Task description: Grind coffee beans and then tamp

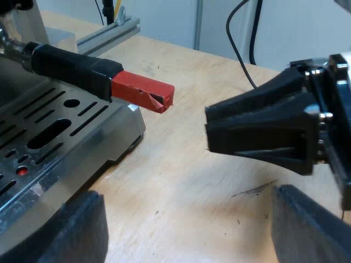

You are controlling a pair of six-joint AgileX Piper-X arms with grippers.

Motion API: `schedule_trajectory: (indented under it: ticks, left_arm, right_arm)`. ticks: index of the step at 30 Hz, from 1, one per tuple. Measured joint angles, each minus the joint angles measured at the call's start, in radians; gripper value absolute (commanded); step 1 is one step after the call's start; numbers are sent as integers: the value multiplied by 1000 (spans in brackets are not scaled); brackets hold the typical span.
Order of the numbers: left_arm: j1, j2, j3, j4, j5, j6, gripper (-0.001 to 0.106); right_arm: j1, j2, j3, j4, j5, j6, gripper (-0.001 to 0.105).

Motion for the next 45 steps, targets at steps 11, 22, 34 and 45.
schedule_trajectory:
  ticks: [11,22,34,45]
  left_arm:
    - [0,0,0,-2,0,0,65]
    - [0,0,0,-6,0,0,65]
    - [0,0,0,-6,0,0,65]
    - [0,0,0,-6,0,0,65]
  right_arm:
    - [-81,46,0,-158,6,2,18]
    - [-135,47,0,-156,-93,-10,18]
    - [-141,47,0,-152,-43,-114,18]
    - [-170,47,1,-181,-80,-138,18]
